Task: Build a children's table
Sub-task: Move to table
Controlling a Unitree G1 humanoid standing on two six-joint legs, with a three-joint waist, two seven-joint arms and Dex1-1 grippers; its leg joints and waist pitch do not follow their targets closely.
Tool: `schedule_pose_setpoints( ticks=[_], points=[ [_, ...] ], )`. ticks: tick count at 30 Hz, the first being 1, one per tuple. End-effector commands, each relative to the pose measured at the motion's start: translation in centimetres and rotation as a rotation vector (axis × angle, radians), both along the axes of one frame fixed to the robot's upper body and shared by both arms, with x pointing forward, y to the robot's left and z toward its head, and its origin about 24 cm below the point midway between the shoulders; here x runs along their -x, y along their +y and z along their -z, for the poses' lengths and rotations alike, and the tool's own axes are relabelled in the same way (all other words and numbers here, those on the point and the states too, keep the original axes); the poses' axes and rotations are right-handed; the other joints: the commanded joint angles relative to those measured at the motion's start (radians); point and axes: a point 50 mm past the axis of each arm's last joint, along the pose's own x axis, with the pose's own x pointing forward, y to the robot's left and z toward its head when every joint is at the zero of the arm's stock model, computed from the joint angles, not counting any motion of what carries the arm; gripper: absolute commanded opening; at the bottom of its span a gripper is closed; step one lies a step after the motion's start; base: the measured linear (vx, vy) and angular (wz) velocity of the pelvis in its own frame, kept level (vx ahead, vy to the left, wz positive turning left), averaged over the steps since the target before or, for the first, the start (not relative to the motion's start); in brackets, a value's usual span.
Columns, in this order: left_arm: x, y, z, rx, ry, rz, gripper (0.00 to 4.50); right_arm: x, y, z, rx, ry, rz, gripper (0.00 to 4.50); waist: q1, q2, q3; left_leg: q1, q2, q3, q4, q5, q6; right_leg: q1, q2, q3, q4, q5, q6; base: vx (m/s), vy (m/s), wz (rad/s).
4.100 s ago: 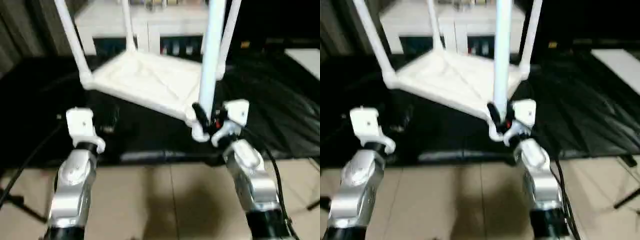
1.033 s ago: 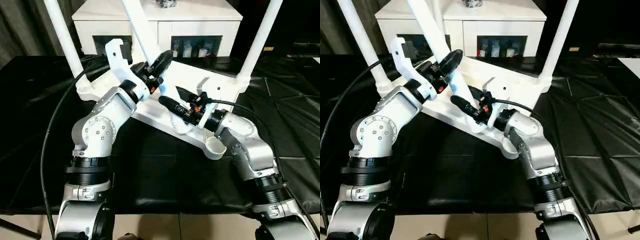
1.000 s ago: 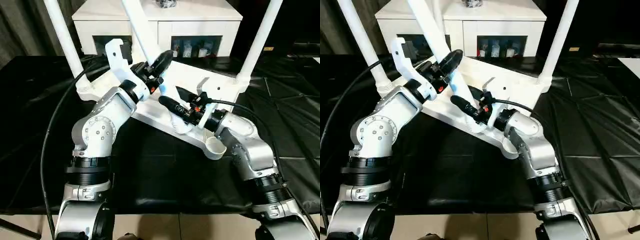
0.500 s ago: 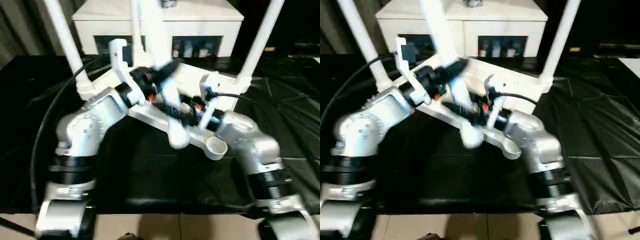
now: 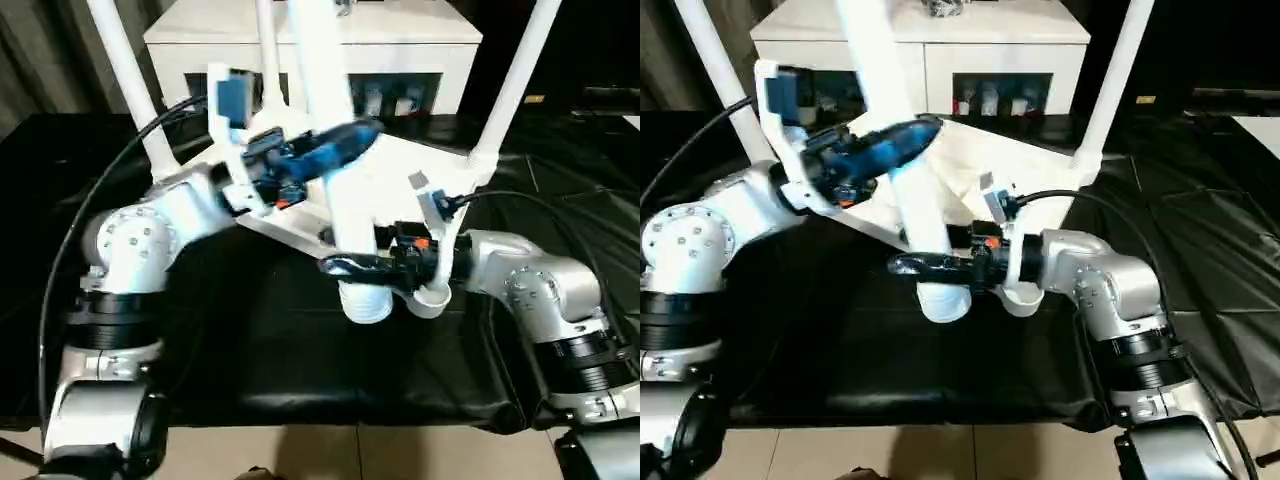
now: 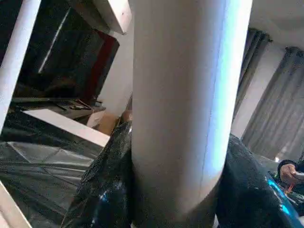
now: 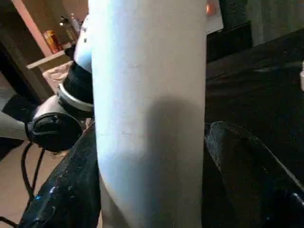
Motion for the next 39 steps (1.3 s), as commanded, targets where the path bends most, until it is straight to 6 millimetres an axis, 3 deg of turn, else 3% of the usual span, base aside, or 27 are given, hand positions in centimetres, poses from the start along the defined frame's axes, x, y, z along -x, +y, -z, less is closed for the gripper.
schedule_pose_setpoints(
  ticks=[1,11,12,14,17,19,21,26,27,30,32,36,39],
  points=[
    [0.3,0.0,-1.0,0.022,-0.044,0.045,1.83,0.0,-0.1,-0.7,0.011,-0.022,-0.004,2.77,0.005,-0.008,-0.076,0.035,0.078,-0.026,-0.085,-0.111,0.037,0.045,-0.054,0.024,-0.044,-0.023,-0.294,0.000,0.000,0.00],
    [-0.2,-0.1,-0.4,-0.019,-0.046,-0.029,1.83,-0.3,0.3,-0.9,0.010,-0.060,0.032,1.98,0.004,-0.010,-0.075,0.033,0.079,-0.027,-0.086,-0.119,0.025,0.045,-0.056,0.025,-0.047,-0.059,-0.278,0.000,0.000,0.00],
    [-1.4,-0.2,0.2,-0.083,-0.019,-0.155,2.18,-0.7,0.5,-0.9,0.024,-0.104,0.093,1.95,0.004,-0.009,-0.075,0.032,0.078,-0.027,-0.086,-0.114,0.021,0.044,-0.056,0.025,-0.046,-0.056,-0.275,0.000,0.000,0.00],
    [-2.0,-0.2,0.6,-0.121,-0.006,-0.239,2.52,-1.0,0.7,-0.8,0.053,-0.154,0.145,1.92,0.004,-0.009,-0.076,0.034,0.079,-0.027,-0.086,-0.114,0.016,0.043,-0.056,0.025,-0.047,-0.050,-0.271,0.000,0.000,0.00],
    [-2.5,-0.5,0.9,-0.208,-0.008,-0.364,2.70,-1.5,1.3,-0.4,0.102,-0.232,0.233,1.90,0.001,-0.009,-0.076,0.032,0.080,-0.029,-0.088,-0.120,-0.006,0.044,-0.056,0.025,-0.048,-0.056,-0.249,0.000,0.000,0.00],
    [-2.8,-0.9,1.0,-0.265,-0.035,-0.488,2.89,-2.0,1.9,-0.1,0.155,-0.313,0.325,1.89,-0.001,-0.011,-0.077,0.031,0.079,-0.029,-0.087,-0.111,-0.002,0.046,-0.056,0.025,-0.048,-0.041,-0.248,0.000,0.000,0.00],
    [-2.8,-1.2,1.2,-0.288,-0.043,-0.552,3.07,-2.2,2.4,0.1,0.167,-0.346,0.389,1.89,-0.002,-0.016,-0.076,0.029,0.080,-0.029,-0.085,-0.102,0.006,0.048,-0.059,0.026,-0.049,-0.033,-0.247,0.000,0.000,0.00],
    [-2.6,-1.8,1.6,-0.290,-0.040,-0.568,3.50,-2.5,3.1,0.2,0.158,-0.366,0.458,1.89,-0.002,-0.013,-0.075,0.029,0.081,-0.028,-0.087,-0.112,0.018,0.043,-0.056,0.024,-0.050,-0.054,-0.245,0.000,0.000,0.00],
    [-2.6,-1.8,1.7,-0.292,-0.035,-0.584,3.13,-2.7,3.2,0.3,0.157,-0.366,0.477,1.89,-0.002,-0.013,-0.076,0.030,0.081,-0.028,-0.087,-0.113,0.017,0.043,-0.055,0.024,-0.049,-0.052,-0.244,0.000,0.000,0.00],
    [-2.7,-1.7,1.7,-0.289,-0.023,-0.635,3.09,-3.0,3.4,0.3,0.145,-0.366,0.524,1.89,-0.002,-0.014,-0.075,0.031,0.080,-0.028,-0.087,-0.121,0.019,0.042,-0.055,0.024,-0.051,-0.055,-0.246,0.000,0.000,0.00],
    [-2.8,-1.5,1.6,-0.274,-0.009,-0.676,2.67,-3.2,3.6,0.2,0.134,-0.362,0.552,1.89,-0.002,-0.014,-0.075,0.031,0.080,-0.028,-0.088,-0.131,0.018,0.042,-0.055,0.024,-0.052,-0.066,-0.244,0.000,0.000,0.00],
    [-2.9,-1.1,1.3,-0.218,0.023,-0.728,2.34,-3.4,3.6,0.1,0.126,-0.366,0.578,1.89,-0.003,-0.011,-0.075,0.030,0.080,-0.029,-0.089,-0.128,0.012,0.042,-0.053,0.023,-0.051,-0.048,-0.239,0.000,0.000,0.00],
    [-2.9,-0.7,1.0,-0.173,0.049,-0.750,2.17,-3.5,3.6,0.1,0.120,-0.364,0.593,1.89,-0.002,-0.015,-0.076,0.028,0.079,-0.029,-0.087,-0.114,0.024,0.045,-0.056,0.023,-0.051,-0.034,-0.244,0.000,0.000,0.00]
  ],
)
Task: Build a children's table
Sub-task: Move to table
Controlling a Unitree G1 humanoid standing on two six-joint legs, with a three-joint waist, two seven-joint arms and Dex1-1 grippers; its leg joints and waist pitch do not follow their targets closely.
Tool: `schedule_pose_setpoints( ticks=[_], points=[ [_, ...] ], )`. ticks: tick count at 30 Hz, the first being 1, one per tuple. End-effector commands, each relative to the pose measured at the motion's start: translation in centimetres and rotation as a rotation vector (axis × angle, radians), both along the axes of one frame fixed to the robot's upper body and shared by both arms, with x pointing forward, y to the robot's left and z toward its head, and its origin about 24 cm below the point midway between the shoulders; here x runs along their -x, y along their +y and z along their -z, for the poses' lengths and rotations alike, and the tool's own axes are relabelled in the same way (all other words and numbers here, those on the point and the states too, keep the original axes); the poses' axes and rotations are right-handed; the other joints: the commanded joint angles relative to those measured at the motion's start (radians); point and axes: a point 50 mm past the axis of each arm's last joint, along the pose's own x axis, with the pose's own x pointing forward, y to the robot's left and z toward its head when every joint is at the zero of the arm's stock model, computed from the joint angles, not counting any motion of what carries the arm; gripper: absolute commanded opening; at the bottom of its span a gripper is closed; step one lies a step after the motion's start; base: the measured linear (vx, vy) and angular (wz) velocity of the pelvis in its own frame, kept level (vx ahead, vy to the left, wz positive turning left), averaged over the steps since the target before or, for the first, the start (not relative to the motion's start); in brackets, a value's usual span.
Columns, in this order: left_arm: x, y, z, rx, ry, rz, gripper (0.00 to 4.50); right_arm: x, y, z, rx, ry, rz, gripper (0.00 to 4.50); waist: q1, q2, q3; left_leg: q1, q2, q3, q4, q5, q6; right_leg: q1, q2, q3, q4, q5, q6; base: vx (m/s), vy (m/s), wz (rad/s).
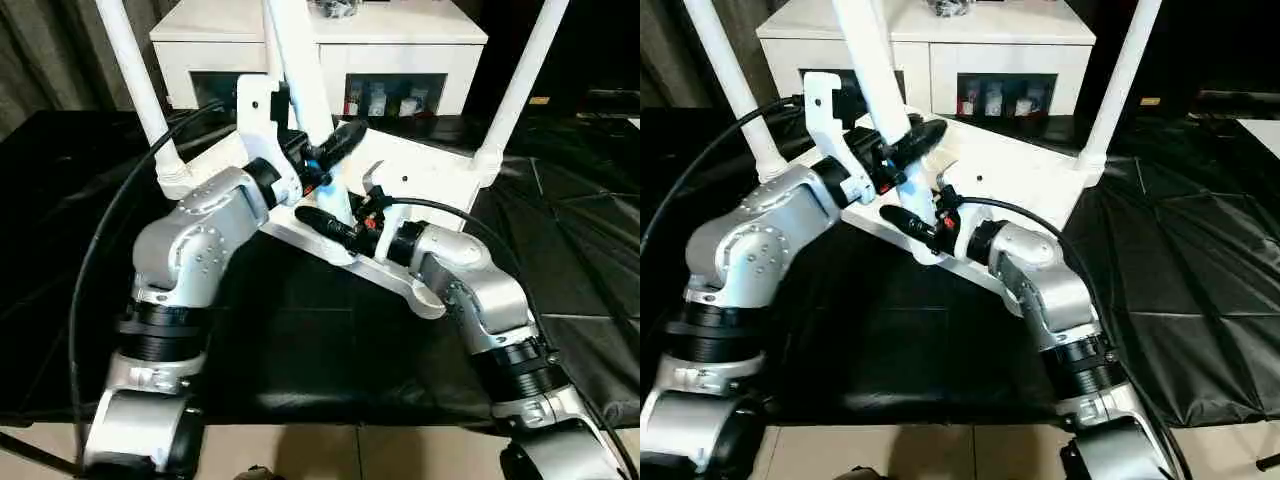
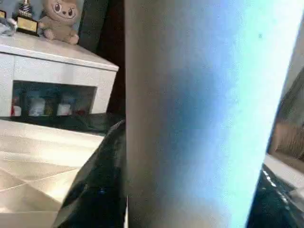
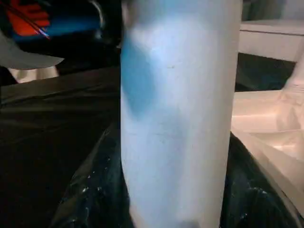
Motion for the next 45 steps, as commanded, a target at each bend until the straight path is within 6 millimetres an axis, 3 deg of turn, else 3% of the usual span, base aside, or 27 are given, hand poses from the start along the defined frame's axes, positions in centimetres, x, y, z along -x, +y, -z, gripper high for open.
schedule_pose_setpoints(
  ticks=[1,4,6,7,10,13,19,22,41,45],
  points=[
    [-0.1,1.6,-0.6,0.045,-0.011,-0.070,2.03,-0.3,-0.2,-1.0,-0.024,-0.038,0.007,1.89,0.001,-0.019,-0.076,0.029,0.076,-0.029,-0.087,-0.117,0.030,0.045,-0.055,0.029,-0.050,-0.042,-0.241,0.000,0.000,0.00],
    [0.2,1.5,-0.6,0.051,-0.011,-0.034,1.90,-0.5,-0.2,-0.9,-0.020,-0.042,0.017,1.89,0.002,-0.011,-0.075,0.031,0.078,-0.029,-0.087,-0.121,0.029,0.042,-0.055,0.027,-0.050,-0.059,-0.238,0.000,0.000,0.00],
    [0.3,1.4,-0.7,0.049,-0.014,-0.014,1.89,-0.5,-0.2,-0.9,-0.019,-0.043,0.018,1.89,0.000,-0.012,-0.074,0.032,0.077,-0.029,-0.088,-0.128,0.024,0.041,-0.053,0.027,-0.051,-0.063,-0.236,0.000,0.000,0.00],
    [0.5,1.1,-0.7,0.039,-0.024,0.033,1.88,-0.4,-0.2,-0.9,-0.054,-0.012,-0.021,2.24,0.000,-0.012,-0.074,0.031,0.077,-0.029,-0.089,-0.134,0.025,0.042,-0.054,0.027,-0.051,-0.068,-0.236,0.000,0.000,0.00],
    [1.0,0.6,-0.9,-0.007,-0.047,0.134,1.87,-0.4,-0.8,-0.9,-0.088,0.034,-0.051,2.62,0.003,-0.011,-0.076,0.035,0.077,-0.029,-0.088,-0.124,0.028,0.042,-0.054,0.026,-0.048,-0.052,-0.239,0.000,0.000,0.00],
    [1.3,0.4,-0.9,-0.054,-0.048,0.201,1.86,-0.1,-1.2,-0.8,-0.081,0.063,-0.122,2.86,0.005,-0.004,-0.076,0.035,0.078,-0.030,-0.089,-0.115,0.029,0.041,-0.050,0.024,-0.044,-0.031,-0.244,0.000,0.000,0.00],
    [1.7,0.0,-1.0,-0.121,-0.065,0.318,1.86,0.4,-2.2,-1.1,-0.049,0.104,-0.258,3.30,0.007,-0.009,-0.076,0.032,0.076,-0.029,-0.087,-0.113,0.030,0.047,-0.054,0.024,-0.045,-0.023,-0.255,0.000,0.000,0.00],
    [1.9,-0.2,-0.9,-0.173,-0.070,0.377,1.86,0.5,-2.7,-1.4,0.008,0.107,-0.328,3.54,0.006,-0.005,-0.076,0.034,0.077,-0.028,-0.085,-0.116,0.030,0.046,-0.055,0.023,-0.044,-0.034,-0.261,0.000,0.000,0.00],
    [2.6,-1.0,-1.5,-0.119,-0.101,0.506,1.86,0.3,-3.0,-1.8,0.004,0.193,-0.432,3.54,0.006,-0.008,-0.078,0.034,0.079,-0.026,-0.082,-0.119,0.029,0.048,-0.057,0.023,-0.042,-0.019,-0.295,0.000,0.000,0.00],
    [2.6,-0.9,-1.5,-0.125,-0.100,0.501,1.86,0.2,-2.9,-2.2,-0.034,0.198,-0.442,3.17,0.006,-0.005,-0.076,0.034,0.079,-0.028,-0.084,-0.132,0.029,0.047,-0.056,0.023,-0.044,-0.043,-0.287,0.000,0.000,0.00]
  ],
)
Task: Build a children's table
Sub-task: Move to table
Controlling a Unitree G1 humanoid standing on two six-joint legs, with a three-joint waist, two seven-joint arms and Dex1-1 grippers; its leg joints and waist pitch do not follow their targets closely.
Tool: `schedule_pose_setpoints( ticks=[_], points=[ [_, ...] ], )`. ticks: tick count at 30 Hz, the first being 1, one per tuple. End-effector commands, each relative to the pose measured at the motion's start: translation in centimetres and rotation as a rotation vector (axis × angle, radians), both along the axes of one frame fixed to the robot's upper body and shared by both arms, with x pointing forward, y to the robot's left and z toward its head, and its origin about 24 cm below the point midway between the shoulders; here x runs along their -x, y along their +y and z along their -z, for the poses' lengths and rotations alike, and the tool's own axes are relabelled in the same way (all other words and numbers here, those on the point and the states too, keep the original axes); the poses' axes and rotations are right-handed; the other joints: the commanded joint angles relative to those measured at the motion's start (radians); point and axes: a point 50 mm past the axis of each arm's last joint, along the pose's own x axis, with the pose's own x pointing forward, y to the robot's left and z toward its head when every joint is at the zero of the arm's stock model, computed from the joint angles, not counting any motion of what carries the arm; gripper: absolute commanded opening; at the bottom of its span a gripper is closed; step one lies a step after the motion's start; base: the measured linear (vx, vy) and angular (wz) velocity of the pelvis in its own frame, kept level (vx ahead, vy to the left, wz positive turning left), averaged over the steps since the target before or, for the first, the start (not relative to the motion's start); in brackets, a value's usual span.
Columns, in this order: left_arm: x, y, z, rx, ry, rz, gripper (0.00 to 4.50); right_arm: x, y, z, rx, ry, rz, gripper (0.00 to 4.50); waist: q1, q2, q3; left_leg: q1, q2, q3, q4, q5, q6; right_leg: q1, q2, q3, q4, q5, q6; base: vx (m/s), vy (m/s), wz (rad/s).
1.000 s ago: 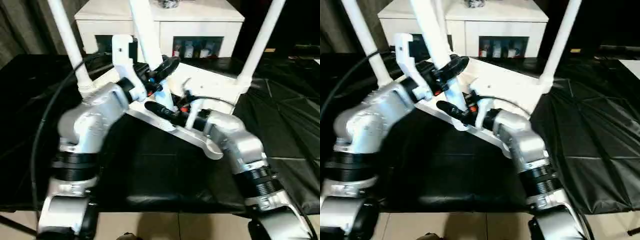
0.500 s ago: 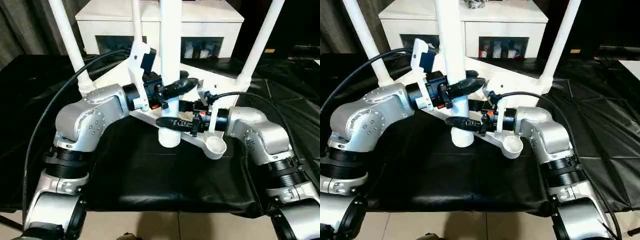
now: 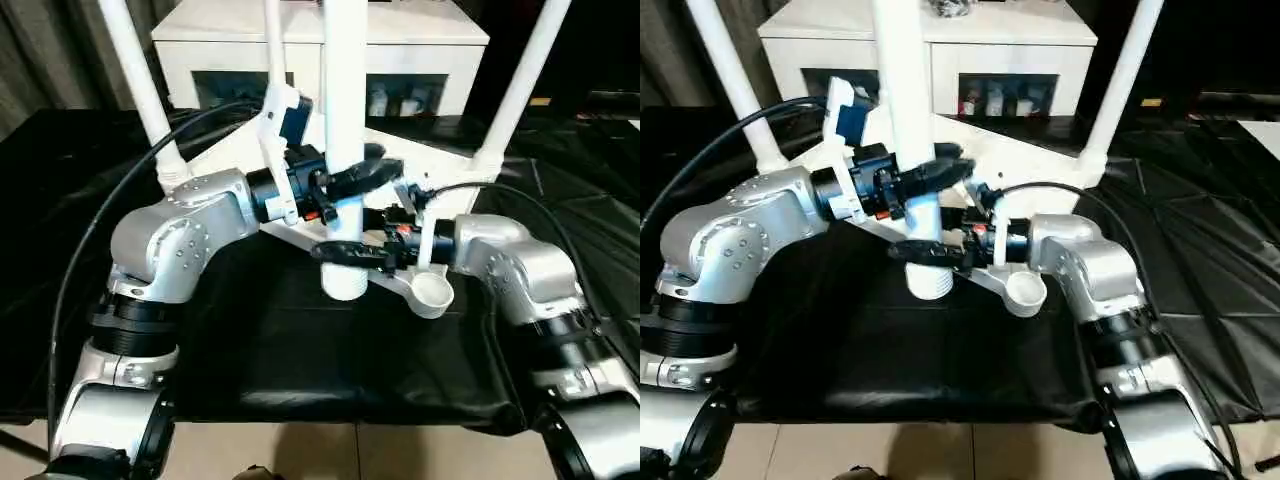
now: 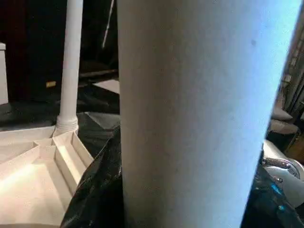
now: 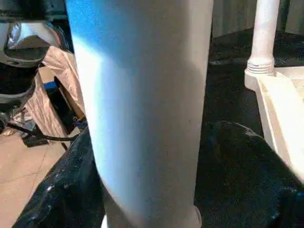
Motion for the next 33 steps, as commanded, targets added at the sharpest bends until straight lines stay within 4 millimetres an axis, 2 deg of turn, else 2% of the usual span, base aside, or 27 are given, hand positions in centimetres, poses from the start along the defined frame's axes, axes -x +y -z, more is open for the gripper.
schedule_pose_setpoints(
  ticks=[1,2,5,7,9,12,13,15,16,17,21,22,25,26,30,33],
  points=[
    [0.4,-0.6,-1.0,-0.001,-0.035,0.048,1.86,-0.3,0.0,-1.1,-0.034,-0.018,0.003,3.07,0.003,-0.005,-0.078,0.034,0.075,-0.028,-0.084,-0.135,0.029,0.046,-0.056,0.029,-0.047,-0.043,-0.286,0.000,0.000,0.00],
    [0.4,-0.5,-1.0,-0.005,-0.038,0.038,1.86,-0.3,0.0,-1.1,-0.039,-0.017,-0.002,2.83,0.004,-0.006,-0.078,0.033,0.075,-0.028,-0.085,-0.134,0.028,0.047,-0.056,0.028,-0.046,-0.041,-0.285,0.000,0.000,0.00],
    [0.2,-0.5,-1.0,-0.008,-0.042,0.022,1.86,-0.3,0.0,-1.2,-0.043,-0.017,-0.004,2.71,0.005,-0.003,-0.078,0.035,0.075,-0.028,-0.085,-0.133,0.024,0.045,-0.055,0.028,-0.045,-0.036,-0.284,0.000,0.000,0.00],
    [-0.1,-0.2,-1.0,-0.008,-0.024,0.001,2.56,-0.3,0.0,-1.2,-0.046,-0.015,-0.007,2.43,0.005,-0.003,-0.078,0.035,0.075,-0.028,-0.085,-0.128,0.022,0.045,-0.054,0.028,-0.045,-0.022,-0.284,0.000,0.000,0.00],
    [-0.3,0.0,-1.3,0.007,-0.005,-0.003,2.58,-0.2,0.0,-1.1,-0.047,-0.015,-0.007,2.35,0.004,-0.001,-0.079,0.034,0.073,-0.027,-0.084,-0.126,0.022,0.046,-0.054,0.028,-0.044,-0.020,-0.285,0.000,0.000,0.00],
    [-0.5,0.3,-1.7,0.014,-0.018,-0.013,2.97,-0.2,0.1,-1.0,-0.048,-0.015,-0.005,2.02,0.004,-0.003,-0.078,0.033,0.074,-0.028,-0.085,-0.138,0.020,0.048,-0.056,0.028,-0.046,-0.032,-0.287,0.000,0.000,0.00],
    [-0.8,0.5,-2.2,0.025,-0.036,-0.026,2.97,-0.1,0.1,-0.9,-0.048,-0.015,-0.003,2.02,0.003,0.001,-0.078,0.034,0.073,-0.028,-0.084,-0.139,0.018,0.047,-0.055,0.028,-0.047,-0.031,-0.286,0.000,0.000,0.00],
    [-1.1,0.7,-2.6,0.028,-0.057,-0.048,3.09,-0.1,0.1,-0.9,-0.047,-0.015,-0.002,1.95,0.003,0.000,-0.079,0.034,0.072,-0.029,-0.084,-0.140,0.019,0.047,-0.054,0.028,-0.047,-0.028,-0.285,0.000,0.000,0.00],
    [-1.5,0.8,-2.9,0.032,-0.067,-0.074,3.34,-0.1,0.1,-0.9,-0.046,-0.016,-0.001,1.90,0.003,-0.001,-0.079,0.034,0.073,-0.029,-0.084,-0.140,0.019,0.048,-0.055,0.028,-0.046,-0.027,-0.285,0.000,0.000,0.00],
    [-1.6,0.9,-3.0,0.025,-0.072,-0.086,3.41,-0.1,0.0,-0.9,-0.047,-0.017,0.000,1.89,0.004,0.003,-0.079,0.034,0.073,-0.030,-0.084,-0.139,0.018,0.048,-0.056,0.027,-0.045,-0.023,-0.286,0.000,0.000,0.00],
    [-1.8,0.9,-3.0,0.030,-0.048,-0.077,3.42,-0.2,0.0,-0.9,-0.045,-0.020,0.003,1.88,0.004,0.003,-0.079,0.035,0.073,-0.029,-0.084,-0.136,0.019,0.047,-0.054,0.026,-0.044,-0.005,-0.292,0.000,0.000,0.00],
    [-1.8,0.8,-2.9,0.033,-0.043,-0.072,3.21,-0.2,0.0,-0.9,-0.044,-0.020,0.003,1.88,0.004,0.003,-0.080,0.035,0.074,-0.029,-0.084,-0.138,0.019,0.048,-0.055,0.026,-0.044,-0.005,-0.294,0.000,0.000,0.00],
    [-1.5,0.7,-2.7,0.041,-0.021,-0.042,3.02,-0.1,0.0,-0.8,-0.038,-0.024,-0.001,1.88,0.004,0.003,-0.079,0.034,0.074,-0.029,-0.084,-0.144,0.015,0.048,-0.055,0.026,-0.044,-0.008,-0.297,0.000,0.000,0.00],
    [-1.5,0.7,-2.7,0.040,-0.022,-0.040,2.77,-0.1,0.0,-0.8,-0.036,-0.025,-0.002,1.88,0.005,0.004,-0.080,0.035,0.073,-0.029,-0.084,-0.146,0.015,0.048,-0.054,0.026,-0.044,-0.008,-0.298,0.000,0.000,0.00],
    [-1.5,0.7,-2.8,0.044,-0.023,-0.035,2.56,-0.1,-0.1,-0.8,-0.032,-0.028,-0.003,1.88,0.004,0.004,-0.079,0.035,0.075,-0.029,-0.086,-0.154,0.012,0.047,-0.054,0.026,-0.045,-0.013,-0.296,0.000,0.000,0.00],
    [-1.3,0.8,-3.0,0.049,-0.043,-0.010,2.20,-0.1,-0.2,-0.9,-0.004,-0.060,0.006,1.88,0.004,0.003,-0.080,0.035,0.074,-0.029,-0.084,-0.145,0.011,0.048,-0.055,0.027,-0.044,-0.005,-0.296,0.000,0.000,0.00]
  ],
)
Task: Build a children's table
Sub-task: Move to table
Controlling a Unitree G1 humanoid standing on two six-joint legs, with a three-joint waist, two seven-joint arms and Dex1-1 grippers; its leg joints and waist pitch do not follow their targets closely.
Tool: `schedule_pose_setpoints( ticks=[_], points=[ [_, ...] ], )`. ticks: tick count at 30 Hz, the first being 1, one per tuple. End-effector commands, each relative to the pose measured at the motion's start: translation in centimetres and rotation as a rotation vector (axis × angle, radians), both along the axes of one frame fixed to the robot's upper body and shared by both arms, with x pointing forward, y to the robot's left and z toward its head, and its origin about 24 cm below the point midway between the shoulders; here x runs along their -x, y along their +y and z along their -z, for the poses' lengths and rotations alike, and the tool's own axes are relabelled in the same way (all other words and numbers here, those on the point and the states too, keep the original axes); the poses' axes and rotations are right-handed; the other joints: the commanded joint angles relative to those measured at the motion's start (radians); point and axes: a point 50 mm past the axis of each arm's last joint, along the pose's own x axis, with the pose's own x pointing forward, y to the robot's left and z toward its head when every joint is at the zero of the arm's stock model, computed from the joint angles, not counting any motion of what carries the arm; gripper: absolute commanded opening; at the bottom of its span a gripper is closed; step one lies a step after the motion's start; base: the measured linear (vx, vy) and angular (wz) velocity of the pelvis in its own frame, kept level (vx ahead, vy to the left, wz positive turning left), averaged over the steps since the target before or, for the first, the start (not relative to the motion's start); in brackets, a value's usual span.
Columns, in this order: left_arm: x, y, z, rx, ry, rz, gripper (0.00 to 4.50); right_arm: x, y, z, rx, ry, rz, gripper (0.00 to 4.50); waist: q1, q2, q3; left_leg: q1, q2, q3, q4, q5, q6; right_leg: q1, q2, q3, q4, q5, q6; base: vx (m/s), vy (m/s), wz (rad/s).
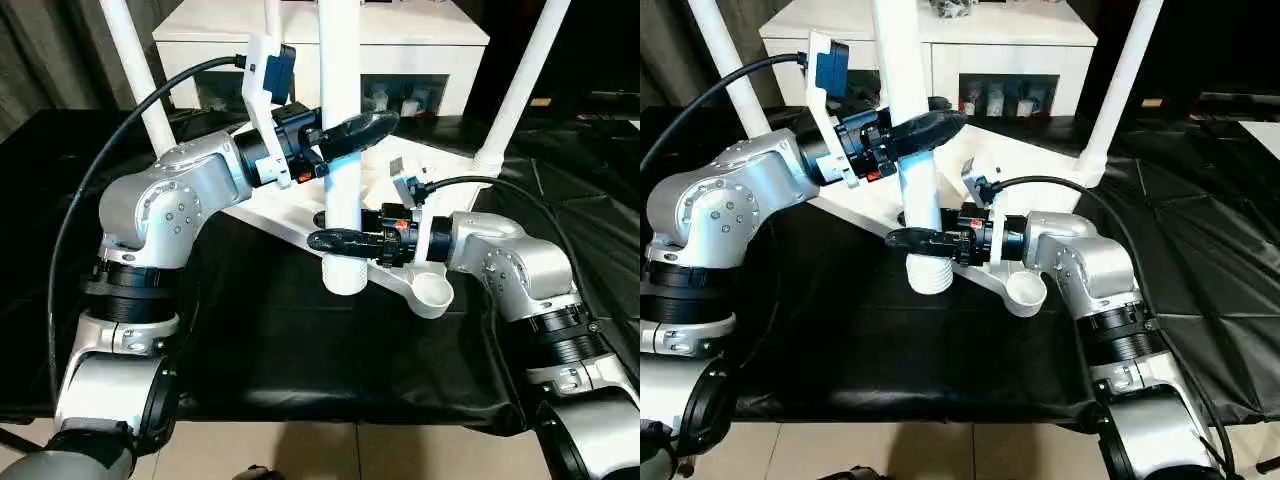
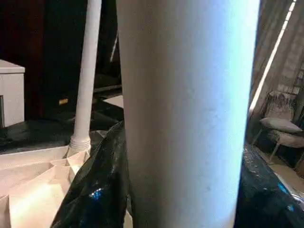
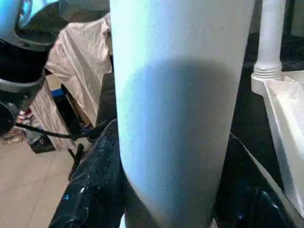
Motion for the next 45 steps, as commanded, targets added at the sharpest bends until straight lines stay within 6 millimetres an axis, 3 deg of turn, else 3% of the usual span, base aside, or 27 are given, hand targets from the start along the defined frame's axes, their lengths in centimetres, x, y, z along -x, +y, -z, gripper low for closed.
schedule_pose_setpoints(
  ticks=[1,2,4,8,9,14,20,36,37,45],
  points=[
    [0.3,0.1,-0.4,0.003,-0.019,0.024,2.17,-0.1,-0.2,-0.9,0.016,-0.065,0.007,1.88,0.003,0.003,-0.079,0.036,0.073,-0.028,-0.084,-0.142,0.014,0.048,-0.055,0.027,-0.045,-0.002,-0.296,0.000,0.000,0.00],
    [0.3,0.1,-0.4,0.003,-0.021,0.027,2.10,-0.1,-0.2,-0.9,0.018,-0.066,0.007,1.88,0.002,0.003,-0.079,0.035,0.074,-0.028,-0.084,-0.143,0.014,0.047,-0.055,0.028,-0.045,-0.003,-0.296,0.000,0.000,0.00],
    [0.6,0.1,-0.3,-0.002,-0.029,0.051,1.89,-0.3,-0.3,-1.0,0.026,-0.069,0.006,2.58,0.001,0.002,-0.079,0.034,0.074,-0.029,-0.084,-0.141,0.019,0.050,-0.056,0.028,-0.045,-0.002,-0.298,0.000,0.000,0.00],
    [1.1,0.0,-0.3,-0.014,-0.045,0.087,1.86,-0.5,-0.5,-1.5,0.042,-0.075,-0.013,2.60,0.000,0.000,-0.079,0.034,0.075,-0.028,-0.083,-0.139,0.027,0.049,-0.055,0.028,-0.045,-0.010,-0.300,0.000,0.000,0.00],
    [1.2,-0.1,-0.2,-0.015,-0.044,0.097,1.82,-0.5,-0.5,-1.5,0.048,-0.077,-0.023,2.94,0.001,0.001,-0.078,0.035,0.075,-0.028,-0.084,-0.146,0.027,0.048,-0.055,0.027,-0.045,-0.017,-0.300,0.000,0.000,0.00],
    [1.2,-0.1,-0.2,-0.018,-0.052,0.102,1.81,-0.3,-0.7,-1.5,0.082,-0.079,-0.069,3.18,0.001,-0.001,-0.077,0.035,0.075,-0.028,-0.083,-0.147,0.025,0.048,-0.054,0.028,-0.045,-0.023,-0.299,0.000,0.000,0.00],
    [1.4,-0.3,-0.3,-0.014,-0.065,0.129,1.81,0.2,-0.8,-1.2,0.101,-0.034,-0.157,3.18,0.002,-0.007,-0.077,0.033,0.077,-0.027,-0.081,-0.129,0.046,0.050,-0.057,0.028,-0.046,-0.021,-0.305,0.000,0.000,0.00],
    [2.1,-0.5,0.2,-0.032,-0.065,0.193,1.81,-0.6,-0.1,-1.5,0.101,-0.033,-0.187,3.18,0.003,-0.007,-0.078,0.034,0.077,-0.026,-0.080,-0.123,0.045,0.046,-0.055,0.028,-0.043,-0.029,-0.307,0.000,0.000,0.00],
    [2.0,-0.5,0.2,-0.031,-0.066,0.191,1.81,-0.5,-0.1,-1.5,0.101,-0.029,-0.194,2.89,0.003,-0.008,-0.077,0.033,0.077,-0.025,-0.080,-0.130,0.045,0.047,-0.056,0.028,-0.044,-0.038,-0.307,0.000,0.000,0.00],
    [1.8,-0.3,0.1,-0.030,-0.072,0.173,1.81,-0.3,-0.2,-1.3,0.110,-0.001,-0.236,2.40,0.004,-0.004,-0.077,0.032,0.076,-0.027,-0.080,-0.138,0.043,0.047,-0.056,0.028,-0.044,-0.047,-0.307,0.000,0.000,0.00]
  ],
)
